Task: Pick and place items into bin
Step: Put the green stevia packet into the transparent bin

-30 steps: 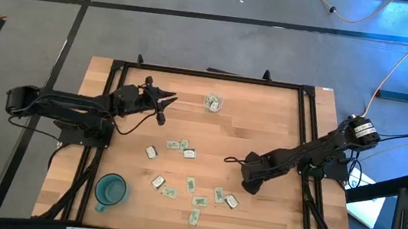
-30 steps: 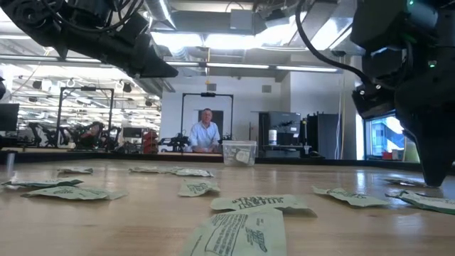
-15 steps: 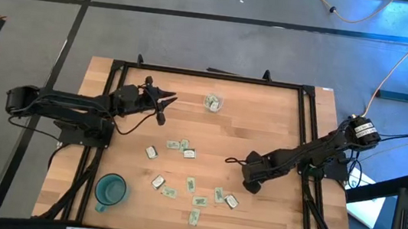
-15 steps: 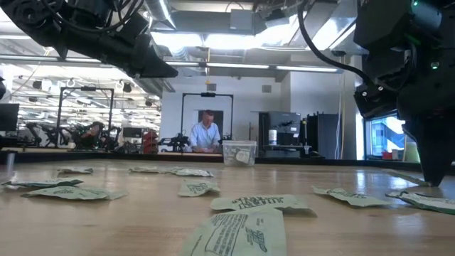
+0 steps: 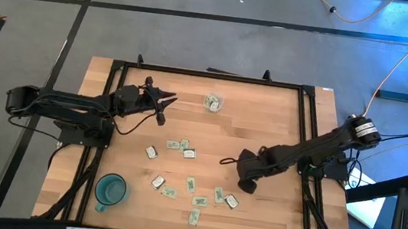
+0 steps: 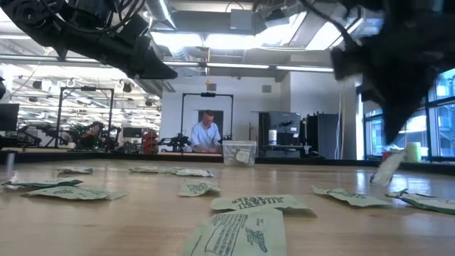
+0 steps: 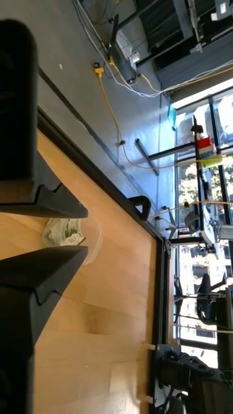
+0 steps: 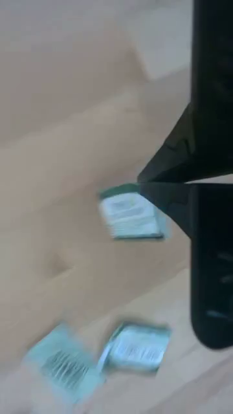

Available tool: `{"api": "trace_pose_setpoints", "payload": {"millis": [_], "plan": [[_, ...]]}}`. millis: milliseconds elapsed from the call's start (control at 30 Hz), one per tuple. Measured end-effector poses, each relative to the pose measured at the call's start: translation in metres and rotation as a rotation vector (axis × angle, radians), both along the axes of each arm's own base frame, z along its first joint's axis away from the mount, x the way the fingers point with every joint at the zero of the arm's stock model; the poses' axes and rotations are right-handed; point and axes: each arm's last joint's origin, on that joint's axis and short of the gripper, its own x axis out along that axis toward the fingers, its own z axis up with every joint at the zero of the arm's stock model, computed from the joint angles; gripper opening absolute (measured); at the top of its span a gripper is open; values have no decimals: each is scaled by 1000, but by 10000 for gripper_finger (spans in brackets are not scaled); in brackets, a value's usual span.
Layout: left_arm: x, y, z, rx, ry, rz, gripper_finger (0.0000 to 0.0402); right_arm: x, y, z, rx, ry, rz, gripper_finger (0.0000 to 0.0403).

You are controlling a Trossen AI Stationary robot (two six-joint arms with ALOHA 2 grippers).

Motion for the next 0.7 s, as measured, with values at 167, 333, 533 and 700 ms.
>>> {"api": "trace_pose_setpoints", "payload": {"millis": [167,333,533,700], "plan": [[0,0,0,8,6,-2,74,21,-20,25,-59,-83,41,0],[0,0,0,7,6,-2,74,28,-33,34,-50,-100,92,0],[0,0,-2,1,23,-2,74,23,-13,20,36,-126,156,20],[0,0,-2,0,24,-2,74,13,3,11,48,-91,187,50]]}}
